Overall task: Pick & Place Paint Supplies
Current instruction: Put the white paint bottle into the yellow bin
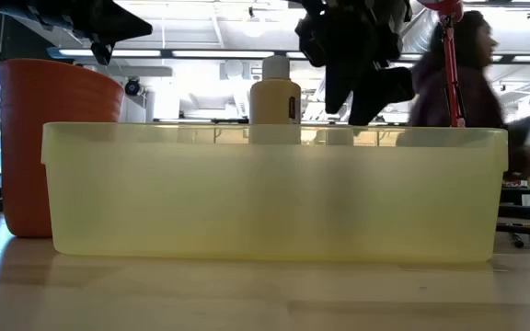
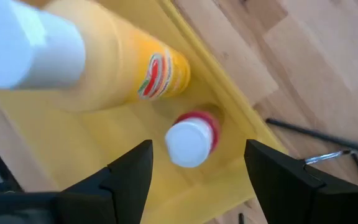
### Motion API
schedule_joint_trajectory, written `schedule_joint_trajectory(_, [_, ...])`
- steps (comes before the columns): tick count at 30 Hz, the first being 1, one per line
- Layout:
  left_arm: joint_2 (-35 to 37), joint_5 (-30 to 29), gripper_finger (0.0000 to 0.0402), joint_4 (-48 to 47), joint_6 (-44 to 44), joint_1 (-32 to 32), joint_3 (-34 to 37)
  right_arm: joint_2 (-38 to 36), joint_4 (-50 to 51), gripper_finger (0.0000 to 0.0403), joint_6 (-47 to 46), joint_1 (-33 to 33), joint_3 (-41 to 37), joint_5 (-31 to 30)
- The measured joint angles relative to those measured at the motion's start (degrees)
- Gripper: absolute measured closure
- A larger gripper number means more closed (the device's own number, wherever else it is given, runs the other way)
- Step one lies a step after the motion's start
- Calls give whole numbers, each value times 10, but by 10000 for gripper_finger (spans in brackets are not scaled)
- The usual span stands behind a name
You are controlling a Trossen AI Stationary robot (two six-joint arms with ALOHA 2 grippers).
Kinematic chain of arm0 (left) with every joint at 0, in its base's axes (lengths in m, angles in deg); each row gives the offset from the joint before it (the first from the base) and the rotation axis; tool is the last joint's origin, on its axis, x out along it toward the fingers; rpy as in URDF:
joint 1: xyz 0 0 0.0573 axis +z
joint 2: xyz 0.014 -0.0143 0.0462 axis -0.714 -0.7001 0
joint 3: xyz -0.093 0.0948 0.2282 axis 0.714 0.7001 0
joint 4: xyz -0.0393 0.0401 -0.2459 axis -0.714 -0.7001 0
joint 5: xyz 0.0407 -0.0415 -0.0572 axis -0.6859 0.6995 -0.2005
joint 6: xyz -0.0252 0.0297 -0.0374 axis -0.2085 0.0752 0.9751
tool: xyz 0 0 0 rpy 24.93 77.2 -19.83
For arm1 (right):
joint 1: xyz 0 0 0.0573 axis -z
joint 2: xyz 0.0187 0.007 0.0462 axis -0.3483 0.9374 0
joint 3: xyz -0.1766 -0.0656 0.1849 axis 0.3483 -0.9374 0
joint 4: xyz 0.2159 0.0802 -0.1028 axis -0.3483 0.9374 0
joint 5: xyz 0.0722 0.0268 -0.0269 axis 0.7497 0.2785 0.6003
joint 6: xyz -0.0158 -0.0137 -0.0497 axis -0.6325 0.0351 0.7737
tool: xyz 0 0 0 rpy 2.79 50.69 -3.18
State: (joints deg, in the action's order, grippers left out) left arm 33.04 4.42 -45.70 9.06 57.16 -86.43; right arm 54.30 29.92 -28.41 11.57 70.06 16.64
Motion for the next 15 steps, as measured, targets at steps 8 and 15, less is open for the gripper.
schedule_joint_trajectory(8, [0, -2, 402, 0, 0, 0, 0, -46, -3, 160, 27, 29, 0, 110])
schedule_joint_trajectory(15, [0, -1, 402, 0, 0, 0, 0, -86, -7, 160, 52, 47, 0, 163])
